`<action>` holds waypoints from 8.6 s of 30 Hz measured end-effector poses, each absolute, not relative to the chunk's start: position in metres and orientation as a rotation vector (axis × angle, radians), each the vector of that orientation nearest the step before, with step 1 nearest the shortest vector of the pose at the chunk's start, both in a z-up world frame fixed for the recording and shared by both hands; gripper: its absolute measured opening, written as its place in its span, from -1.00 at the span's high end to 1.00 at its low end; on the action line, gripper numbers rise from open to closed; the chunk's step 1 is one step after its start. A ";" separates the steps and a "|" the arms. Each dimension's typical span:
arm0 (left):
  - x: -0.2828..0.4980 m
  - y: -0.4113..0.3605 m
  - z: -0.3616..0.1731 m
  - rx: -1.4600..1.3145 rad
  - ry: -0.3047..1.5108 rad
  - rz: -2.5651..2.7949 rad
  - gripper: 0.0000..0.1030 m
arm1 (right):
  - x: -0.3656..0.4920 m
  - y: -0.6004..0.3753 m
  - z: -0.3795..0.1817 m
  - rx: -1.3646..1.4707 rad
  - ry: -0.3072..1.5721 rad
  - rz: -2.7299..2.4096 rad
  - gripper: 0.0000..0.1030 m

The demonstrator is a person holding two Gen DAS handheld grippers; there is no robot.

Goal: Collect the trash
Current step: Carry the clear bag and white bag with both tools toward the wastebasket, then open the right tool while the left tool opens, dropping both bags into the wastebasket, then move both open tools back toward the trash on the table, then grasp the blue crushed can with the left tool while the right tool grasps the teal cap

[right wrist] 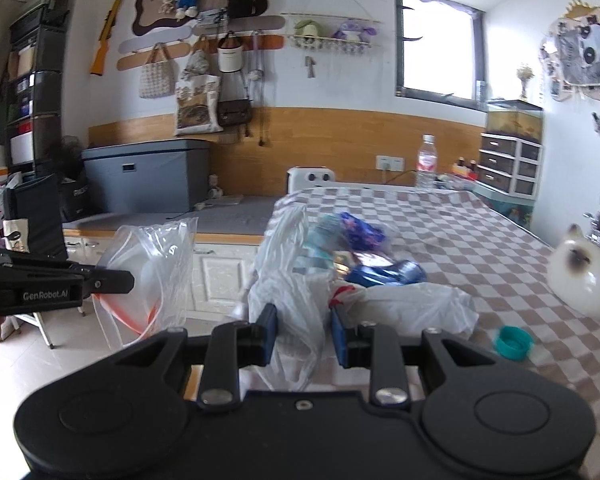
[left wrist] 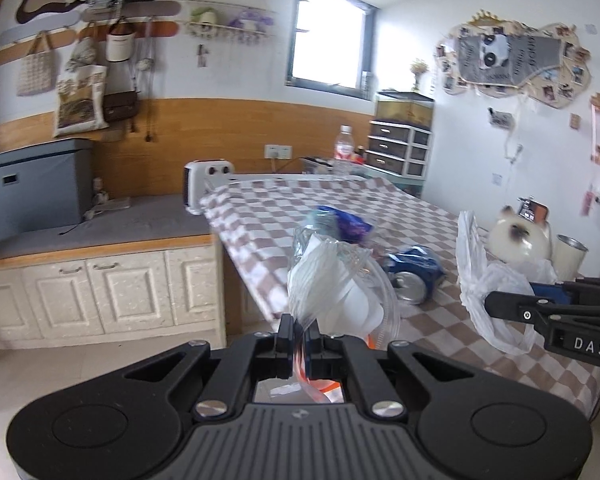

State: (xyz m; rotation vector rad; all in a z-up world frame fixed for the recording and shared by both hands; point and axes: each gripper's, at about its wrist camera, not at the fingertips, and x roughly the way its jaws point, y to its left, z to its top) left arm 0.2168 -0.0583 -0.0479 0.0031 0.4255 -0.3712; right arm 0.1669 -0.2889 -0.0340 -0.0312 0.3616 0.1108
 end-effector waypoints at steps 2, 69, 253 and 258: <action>0.217 -0.044 -0.047 -0.003 0.423 -0.347 0.91 | 0.174 -0.276 -0.032 -0.041 0.362 0.133 0.43; 0.430 0.127 -0.262 -0.271 0.996 -0.076 0.90 | 0.432 -0.017 -0.244 -0.622 1.170 0.749 0.12; 0.336 -0.404 -0.142 1.067 0.109 -0.279 -0.83 | 0.297 -0.505 -0.113 -0.080 0.620 -0.047 0.02; 0.341 -0.393 -0.147 1.095 0.159 -0.278 -0.37 | 0.298 -0.510 -0.113 -0.049 0.625 -0.038 0.02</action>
